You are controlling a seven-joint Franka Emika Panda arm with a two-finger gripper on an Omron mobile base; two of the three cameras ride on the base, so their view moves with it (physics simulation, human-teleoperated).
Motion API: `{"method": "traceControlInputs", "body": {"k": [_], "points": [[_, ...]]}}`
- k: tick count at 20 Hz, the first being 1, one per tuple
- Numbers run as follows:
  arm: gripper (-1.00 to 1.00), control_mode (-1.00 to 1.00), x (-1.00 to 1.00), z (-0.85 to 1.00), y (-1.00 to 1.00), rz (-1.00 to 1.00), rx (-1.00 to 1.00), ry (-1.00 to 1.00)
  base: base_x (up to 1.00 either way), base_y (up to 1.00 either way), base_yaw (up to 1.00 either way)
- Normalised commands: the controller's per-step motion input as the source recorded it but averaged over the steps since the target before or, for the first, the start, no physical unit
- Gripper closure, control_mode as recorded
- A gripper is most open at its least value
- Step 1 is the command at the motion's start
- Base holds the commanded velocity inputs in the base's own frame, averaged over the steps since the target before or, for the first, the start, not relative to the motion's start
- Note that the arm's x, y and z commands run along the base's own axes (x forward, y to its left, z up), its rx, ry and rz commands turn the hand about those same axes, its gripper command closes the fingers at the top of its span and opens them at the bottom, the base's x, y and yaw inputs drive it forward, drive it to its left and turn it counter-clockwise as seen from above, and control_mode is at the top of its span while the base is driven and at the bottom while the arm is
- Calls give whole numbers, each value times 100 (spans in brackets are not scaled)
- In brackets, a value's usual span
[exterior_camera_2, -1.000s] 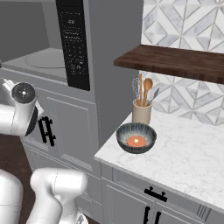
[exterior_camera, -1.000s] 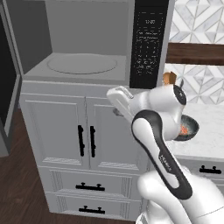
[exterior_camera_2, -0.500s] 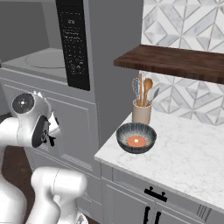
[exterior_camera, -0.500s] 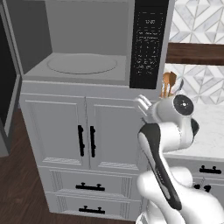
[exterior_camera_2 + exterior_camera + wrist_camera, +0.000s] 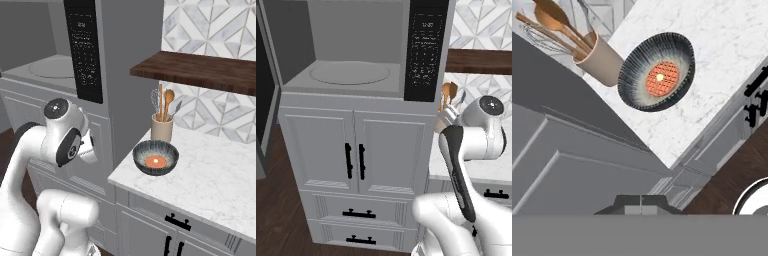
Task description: Open the microwave, place the bowl with waffle inside the microwave, then close the microwave door and turn it on.
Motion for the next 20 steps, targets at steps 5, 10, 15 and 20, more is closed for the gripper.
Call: {"method": "traceControlInputs", "body": {"k": [5,10,15,20], "points": [[100,-100,-28,-23,-100,-5,13,3,0,0,0],[-100,-100,-14,-17,-100,0,11,6,0,0,0],[-100,-100,0,-15,-92,8,7,18,0,0,0],[-100,-100,18,-25,-31,10,0,17,0,0,0]]}}
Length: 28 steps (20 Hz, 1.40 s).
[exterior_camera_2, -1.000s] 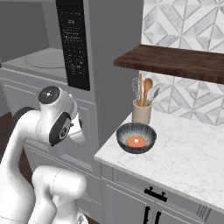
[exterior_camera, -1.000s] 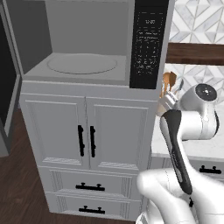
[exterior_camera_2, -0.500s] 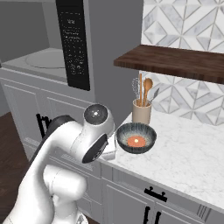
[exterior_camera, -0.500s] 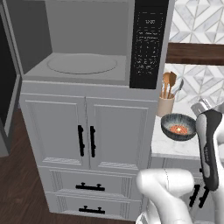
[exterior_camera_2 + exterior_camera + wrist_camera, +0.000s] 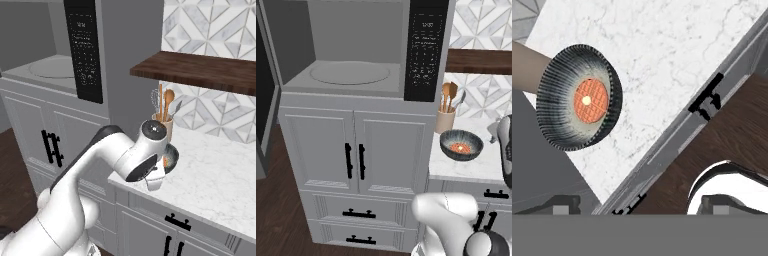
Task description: Open the microwave, place the bowl with waffle inside the microwave, then close the microwave door and turn it on.
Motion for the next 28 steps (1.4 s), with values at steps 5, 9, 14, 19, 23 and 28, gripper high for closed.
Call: {"method": "traceControlInputs", "body": {"k": [5,9,14,19,23,28], "points": [[-100,-100,28,-32,-8,11,1,11,0,0,0],[-100,-100,32,-33,-1,11,7,2,0,0,0],[-100,-100,44,-31,0,7,5,3,0,0,0],[-100,-100,48,-29,-7,4,3,6,0,0,0],[-100,-100,34,-34,-27,1,7,0,0,0,0],[-100,-100,35,-32,-26,0,8,0,0,0,0]]}}
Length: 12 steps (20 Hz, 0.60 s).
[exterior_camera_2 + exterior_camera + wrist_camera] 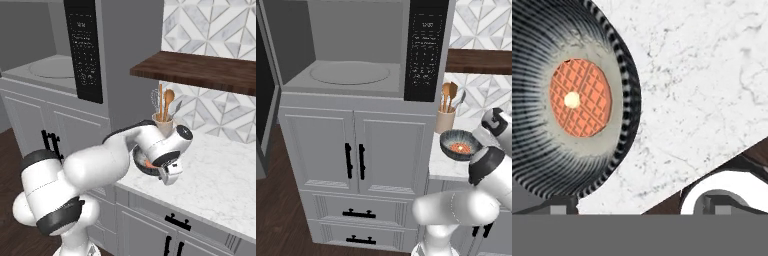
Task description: Open the microwave, place the bowl with waffle inside the microwave, then close the microwave door and turn it on.
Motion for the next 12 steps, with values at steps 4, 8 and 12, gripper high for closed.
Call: {"method": "traceControlInputs", "body": {"k": [4,8,12], "points": [[-100,-100,45,-34,-19,0,4,2,0,0,0],[-100,-100,44,-39,-20,0,1,5,0,0,0],[-100,-100,36,-32,-23,0,3,3,0,0,0]]}}
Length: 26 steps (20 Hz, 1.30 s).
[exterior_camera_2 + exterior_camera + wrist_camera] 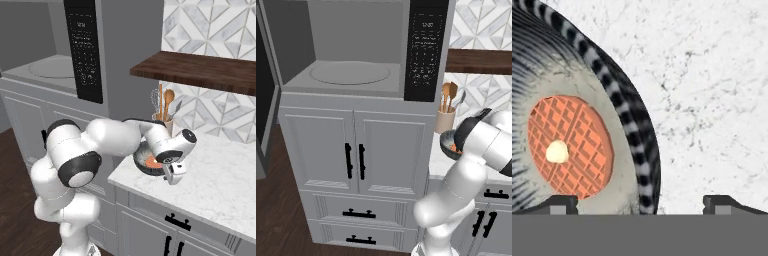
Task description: Open the microwave, place the bowl with waffle inside the microwave, then close the microwave door and turn it on.
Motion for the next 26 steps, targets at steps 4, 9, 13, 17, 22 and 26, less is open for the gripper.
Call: {"method": "traceControlInputs", "body": {"k": [4,9,13,17,22,26], "points": [[-100,-100,17,-19,-22,0,7,0,0,0,0],[-100,-100,-10,-16,-3,0,3,0,0,0,0],[100,-100,-28,-16,26,0,-1,0,0,0,0],[100,-100,-26,-26,42,0,-6,0,0,0,0],[100,-100,-9,-26,76,0,-15,1,0,0,0],[100,-100,-3,-22,79,0,-15,3,0,0,0]]}}
